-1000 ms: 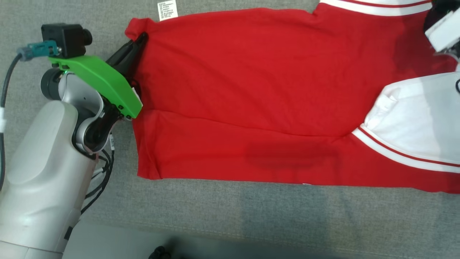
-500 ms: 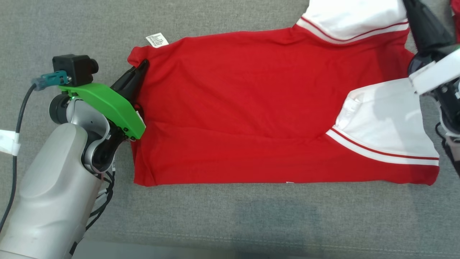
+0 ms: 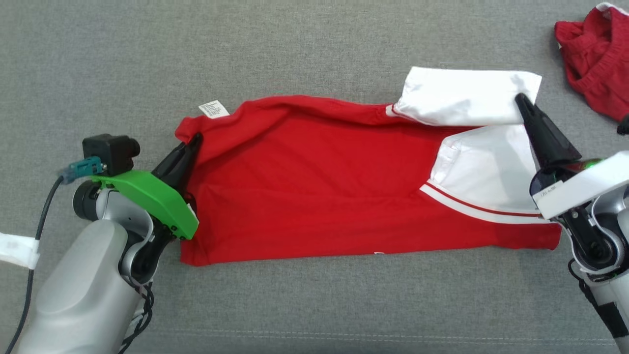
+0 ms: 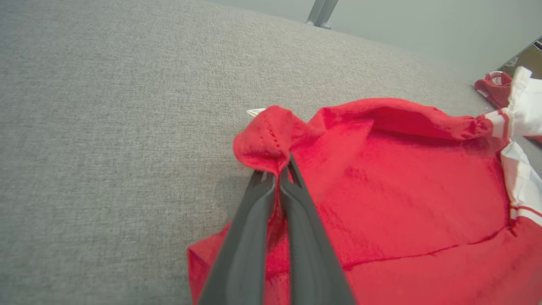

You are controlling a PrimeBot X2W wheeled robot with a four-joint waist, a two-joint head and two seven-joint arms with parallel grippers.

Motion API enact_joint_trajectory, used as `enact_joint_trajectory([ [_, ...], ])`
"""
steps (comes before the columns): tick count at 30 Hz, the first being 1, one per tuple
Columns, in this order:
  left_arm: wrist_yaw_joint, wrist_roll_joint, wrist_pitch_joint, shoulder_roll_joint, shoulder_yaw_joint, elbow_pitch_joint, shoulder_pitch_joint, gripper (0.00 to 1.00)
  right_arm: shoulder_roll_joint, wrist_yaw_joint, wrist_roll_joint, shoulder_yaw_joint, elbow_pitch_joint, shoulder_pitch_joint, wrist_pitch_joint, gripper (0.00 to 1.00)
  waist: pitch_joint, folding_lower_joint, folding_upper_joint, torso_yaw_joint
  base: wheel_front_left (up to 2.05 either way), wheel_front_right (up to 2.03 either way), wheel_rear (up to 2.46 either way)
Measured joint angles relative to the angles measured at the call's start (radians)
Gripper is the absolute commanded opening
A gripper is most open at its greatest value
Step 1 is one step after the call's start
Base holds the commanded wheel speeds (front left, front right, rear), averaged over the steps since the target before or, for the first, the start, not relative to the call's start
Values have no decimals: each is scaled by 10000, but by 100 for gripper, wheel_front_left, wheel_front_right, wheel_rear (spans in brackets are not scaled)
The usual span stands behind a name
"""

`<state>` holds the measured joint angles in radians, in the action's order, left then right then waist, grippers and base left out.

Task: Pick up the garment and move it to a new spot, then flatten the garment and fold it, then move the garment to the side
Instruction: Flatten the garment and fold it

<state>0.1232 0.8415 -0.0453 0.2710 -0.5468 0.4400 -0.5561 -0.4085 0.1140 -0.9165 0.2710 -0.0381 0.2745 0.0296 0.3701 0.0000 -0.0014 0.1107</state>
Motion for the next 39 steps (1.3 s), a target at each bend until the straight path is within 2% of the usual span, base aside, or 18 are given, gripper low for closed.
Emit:
enact_joint_trajectory([
  [11,0,146,-857,307,274,-244,754,0,247,0,-61,96,173,-1272,564,0,-409,0,0,-314,0,0,0],
  [21,2,-31,-1317,345,-203,-537,1387,0,169,2,-31,-2,88,-1946,965,0,-564,0,0,-318,0,0,0],
  [22,2,-35,-1350,374,-251,-554,1452,0,107,2,50,10,19,-1983,974,3,-585,0,0,-317,0,0,0],
  [23,2,-40,-1363,412,-297,-556,1522,9,36,2,115,31,-36,-2027,974,28,-614,0,0,-317,0,0,0],
  [25,4,-142,-1419,568,-339,-594,1688,13,-29,2,130,90,-71,-2076,972,28,-670,0,0,-324,0,0,0],
  [26,4,-221,-1419,675,-372,-596,1760,16,-31,2,134,146,-81,-2084,968,33,-689,0,0,-331,0,0,0],
  [27,4,-326,-1419,771,-397,-594,1838,16,-44,2,199,217,-96,-2107,955,33,-703,0,0,-338,0,0,0],
  [28,6,-389,-1419,840,-420,-587,1910,41,-71,2,270,267,-130,-2159,924,99,-715,0,0,-342,0,0,0],
  [29,10,-399,-1419,890,-441,-577,1989,41,-107,-2,328,293,-180,-2246,922,99,-724,0,0,-345,0,0,0],
  [30,13,-426,-1425,928,-454,-575,2081,59,-132,-10,359,299,-257,-2332,872,100,-729,0,0,-349,0,0,0],
  [31,15,-485,-1492,951,-474,-573,2176,95,-180,-12,362,330,-334,-2424,775,100,-732,0,0,-352,0,0,0],
  [32,15,-554,-1507,997,-535,-566,2263,100,-244,-12,395,391,-389,-2496,723,100,-740,0,0,-357,0,0,0],
  [35,15,-738,-1509,1164,-702,-602,2495,100,-362,-178,456,301,-424,-2562,673,100,-735,0,0,-378,0,0,0],
  [39,12,-1344,-1616,1365,-957,-757,2548,100,-470,-199,564,178,-385,-2368,656,100,-690,0,0,-442,0,0,0],
])
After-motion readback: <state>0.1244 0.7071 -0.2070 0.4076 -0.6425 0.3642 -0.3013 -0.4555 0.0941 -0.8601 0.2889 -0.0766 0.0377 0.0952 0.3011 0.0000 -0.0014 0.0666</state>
